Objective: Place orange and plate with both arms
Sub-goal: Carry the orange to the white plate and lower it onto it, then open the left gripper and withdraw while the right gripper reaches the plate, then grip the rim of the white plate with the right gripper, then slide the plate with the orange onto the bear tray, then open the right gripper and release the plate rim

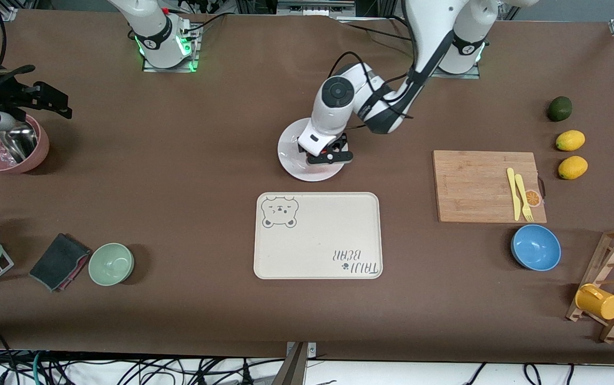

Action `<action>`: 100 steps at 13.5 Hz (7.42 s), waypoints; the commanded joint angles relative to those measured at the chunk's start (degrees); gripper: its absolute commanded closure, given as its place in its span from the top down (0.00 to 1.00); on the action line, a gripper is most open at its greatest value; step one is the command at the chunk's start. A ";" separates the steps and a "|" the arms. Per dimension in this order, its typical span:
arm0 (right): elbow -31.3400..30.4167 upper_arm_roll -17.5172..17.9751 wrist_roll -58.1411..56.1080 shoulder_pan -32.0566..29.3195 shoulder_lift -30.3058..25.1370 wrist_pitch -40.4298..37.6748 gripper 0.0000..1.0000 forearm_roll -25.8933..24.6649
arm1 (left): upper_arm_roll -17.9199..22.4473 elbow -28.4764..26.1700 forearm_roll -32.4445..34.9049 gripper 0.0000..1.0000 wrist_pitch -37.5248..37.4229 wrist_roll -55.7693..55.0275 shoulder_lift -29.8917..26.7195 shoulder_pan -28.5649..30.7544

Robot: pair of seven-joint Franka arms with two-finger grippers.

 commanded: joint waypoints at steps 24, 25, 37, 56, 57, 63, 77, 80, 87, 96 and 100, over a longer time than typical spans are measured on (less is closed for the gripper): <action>0.55 3.63 5.01 7.97 18.28 12.61 1.00 25.88 | 2.07 8.58 1.99 1.00 -37.16 33.48 -30.84 39.65; 0.37 3.63 5.28 9.20 20.13 15.24 1.00 29.84 | 2.77 8.50 1.82 1.00 -37.51 36.18 -31.98 40.35; -18.24 4.42 -23.86 22.57 29.73 37.95 1.00 72.73 | 9.46 18.25 -3.11 1.00 -51.49 47.99 -34.19 42.29; -23.80 4.51 -42.97 30.39 35.27 48.76 0.53 88.77 | 9.64 18.26 -3.20 1.00 -51.14 47.37 -32.61 43.52; -23.63 4.51 -43.58 30.74 35.53 48.84 0.40 88.77 | 9.64 18.26 -3.11 1.00 -51.14 47.37 -32.61 43.52; -23.10 4.25 -48.07 30.40 35.97 48.50 0.00 88.15 | 9.64 18.26 -2.93 1.00 -51.40 47.46 -32.70 43.52; 8.00 3.54 -28.74 22.75 49.23 48.75 0.00 83.32 | 9.64 18.17 -2.84 1.00 -51.49 47.55 -32.61 43.52; 12.58 3.80 -28.38 23.97 53.36 49.54 0.00 83.40 | 9.64 18.17 -2.84 1.00 -51.49 47.55 -32.61 43.52; 12.50 3.63 -29.43 28.46 55.31 55.00 1.00 83.23 | 9.64 18.26 -2.84 1.00 -51.58 47.99 -32.70 43.96; 12.15 -0.06 -14.43 28.46 48.37 52.99 1.00 33.99 | 9.64 18.26 -2.84 1.00 -51.58 47.55 -32.78 43.96; 12.32 -6.55 -13.97 28.46 41.27 34.04 1.00 9.90 | 9.64 18.26 -2.84 1.00 -51.67 47.55 -32.78 43.96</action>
